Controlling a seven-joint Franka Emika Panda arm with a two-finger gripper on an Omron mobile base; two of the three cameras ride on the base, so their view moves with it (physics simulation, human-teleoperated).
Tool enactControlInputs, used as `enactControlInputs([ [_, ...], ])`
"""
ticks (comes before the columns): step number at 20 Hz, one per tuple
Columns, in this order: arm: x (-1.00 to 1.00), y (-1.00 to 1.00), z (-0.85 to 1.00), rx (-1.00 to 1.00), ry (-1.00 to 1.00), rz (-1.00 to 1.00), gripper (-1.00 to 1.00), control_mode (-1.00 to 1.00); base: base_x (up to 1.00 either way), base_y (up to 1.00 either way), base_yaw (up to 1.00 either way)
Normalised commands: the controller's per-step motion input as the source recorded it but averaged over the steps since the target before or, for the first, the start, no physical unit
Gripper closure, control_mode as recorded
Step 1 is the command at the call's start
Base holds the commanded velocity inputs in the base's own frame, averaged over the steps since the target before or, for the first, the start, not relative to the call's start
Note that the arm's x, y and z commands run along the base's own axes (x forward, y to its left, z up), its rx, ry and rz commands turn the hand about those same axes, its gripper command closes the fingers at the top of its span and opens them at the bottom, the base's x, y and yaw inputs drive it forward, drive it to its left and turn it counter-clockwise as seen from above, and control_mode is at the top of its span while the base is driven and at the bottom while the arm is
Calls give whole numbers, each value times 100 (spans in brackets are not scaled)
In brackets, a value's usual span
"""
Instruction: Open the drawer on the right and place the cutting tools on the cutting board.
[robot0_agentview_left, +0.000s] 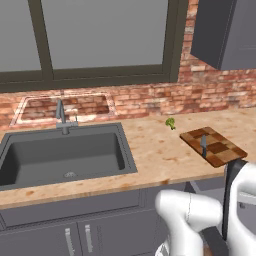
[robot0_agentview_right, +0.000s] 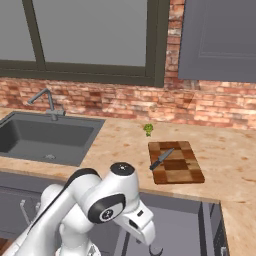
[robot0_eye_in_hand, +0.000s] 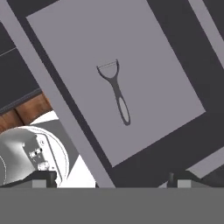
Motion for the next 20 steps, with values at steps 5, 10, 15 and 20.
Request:
enactControlInputs([
  [5,0,0,-63,0,0,0,-100,-100,0,0,0],
  [10,0,0,-53,0,0,0,-100,-100,0,0,0],
  [15,0,-1,-31,0,-1,0,-100,-100,0,0,0],
  [20,0,-1,-24,0,-8,0,-100,-100,0,0,0],
])
